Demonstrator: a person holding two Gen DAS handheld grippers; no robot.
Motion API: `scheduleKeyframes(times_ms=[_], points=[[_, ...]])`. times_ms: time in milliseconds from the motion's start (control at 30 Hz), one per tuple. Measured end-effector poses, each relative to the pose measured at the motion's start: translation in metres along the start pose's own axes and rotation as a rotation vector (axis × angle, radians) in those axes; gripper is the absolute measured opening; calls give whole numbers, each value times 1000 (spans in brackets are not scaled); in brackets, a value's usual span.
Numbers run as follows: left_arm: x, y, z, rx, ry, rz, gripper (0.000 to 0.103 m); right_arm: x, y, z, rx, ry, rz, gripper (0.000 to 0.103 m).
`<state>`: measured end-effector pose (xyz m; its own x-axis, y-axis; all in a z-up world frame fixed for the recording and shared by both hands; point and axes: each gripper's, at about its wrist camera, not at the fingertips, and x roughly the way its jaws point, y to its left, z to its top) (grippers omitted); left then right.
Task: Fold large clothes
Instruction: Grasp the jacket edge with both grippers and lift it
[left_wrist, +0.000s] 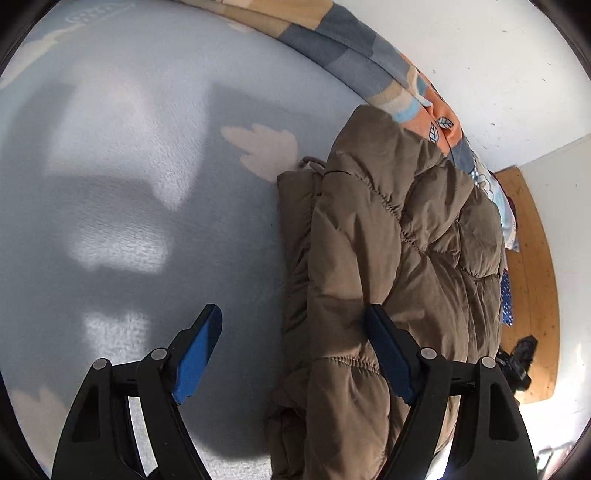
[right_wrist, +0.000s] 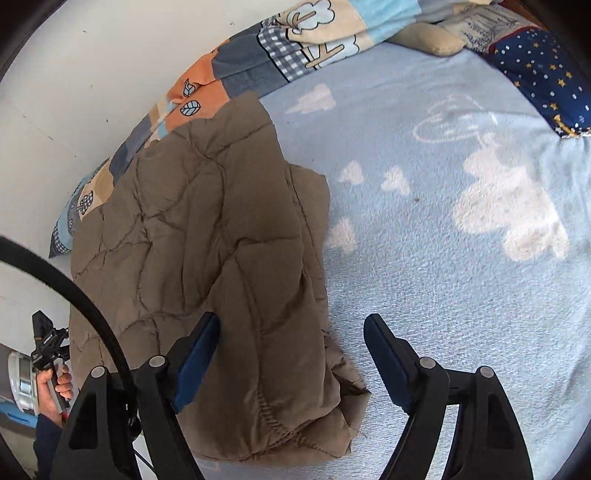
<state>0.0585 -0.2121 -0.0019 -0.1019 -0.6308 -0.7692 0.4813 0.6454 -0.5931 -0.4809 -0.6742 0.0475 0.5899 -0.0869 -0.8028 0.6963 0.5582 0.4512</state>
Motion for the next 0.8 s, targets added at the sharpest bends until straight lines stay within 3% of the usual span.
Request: scheduleKeyframes(times_ms=[133, 300, 500, 533, 567, 633, 700, 800], points=[[19, 4, 8, 32, 69, -31, 79, 17, -12, 6, 21, 32, 53, 95], [37, -9, 19, 153, 128, -8, 81, 47, -27, 7, 58, 98, 170, 103], [50, -27, 31, 229, 149, 7, 83, 63, -14, 18, -43, 142, 270, 103], [51, -31, 32, 248, 151, 7, 83, 66, -8, 18, -67, 152, 299, 98], [53, -35, 34, 267, 151, 6, 81, 70, -2, 18, -86, 169, 338, 95], [58, -43, 42, 283, 157, -15, 72, 78, 7, 18, -121, 181, 334, 96], [63, -53, 45, 298, 162, -44, 54, 82, 6, 19, -115, 185, 349, 96], [73, -65, 48, 313, 172, -23, 54, 82, 6, 18, -125, 187, 361, 96]])
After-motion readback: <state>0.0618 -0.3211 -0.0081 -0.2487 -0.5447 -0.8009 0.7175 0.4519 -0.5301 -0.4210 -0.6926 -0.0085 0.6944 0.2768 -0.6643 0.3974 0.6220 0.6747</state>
